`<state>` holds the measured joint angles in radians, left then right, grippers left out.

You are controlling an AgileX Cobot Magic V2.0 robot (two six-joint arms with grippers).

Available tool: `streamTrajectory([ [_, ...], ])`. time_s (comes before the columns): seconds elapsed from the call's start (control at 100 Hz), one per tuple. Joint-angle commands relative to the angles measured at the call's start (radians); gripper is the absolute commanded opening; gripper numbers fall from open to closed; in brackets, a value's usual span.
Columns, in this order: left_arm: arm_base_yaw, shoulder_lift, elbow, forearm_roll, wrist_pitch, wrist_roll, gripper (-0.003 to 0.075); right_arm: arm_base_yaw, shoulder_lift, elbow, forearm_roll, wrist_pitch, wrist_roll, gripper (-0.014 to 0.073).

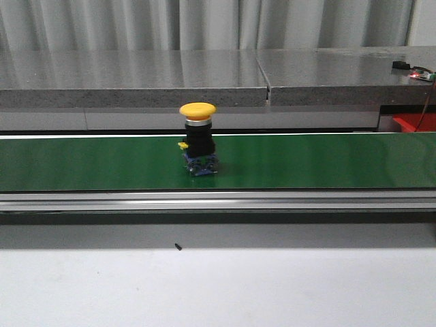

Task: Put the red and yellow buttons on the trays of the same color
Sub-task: 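Move the right gripper back over the belt toward the second yellow button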

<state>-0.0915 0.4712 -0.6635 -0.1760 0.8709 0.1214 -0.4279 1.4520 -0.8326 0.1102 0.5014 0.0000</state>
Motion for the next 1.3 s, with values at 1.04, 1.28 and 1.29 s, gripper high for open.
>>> streamTrajectory([
  [1.04,-0.008,0.007,-0.023,-0.017,-0.063,0.000,-0.0019,0.486,-0.149,-0.166,0.003,0.104,-0.077,0.0537],
  [1.28,-0.008,0.007,-0.023,-0.017,-0.063,0.000,-0.0019,0.570,-0.142,-0.186,0.010,0.133,-0.103,0.0646],
  [1.29,-0.008,0.007,-0.023,-0.017,-0.063,0.000,-0.0019,0.572,-0.141,-0.188,0.010,0.137,-0.107,0.0646],
])
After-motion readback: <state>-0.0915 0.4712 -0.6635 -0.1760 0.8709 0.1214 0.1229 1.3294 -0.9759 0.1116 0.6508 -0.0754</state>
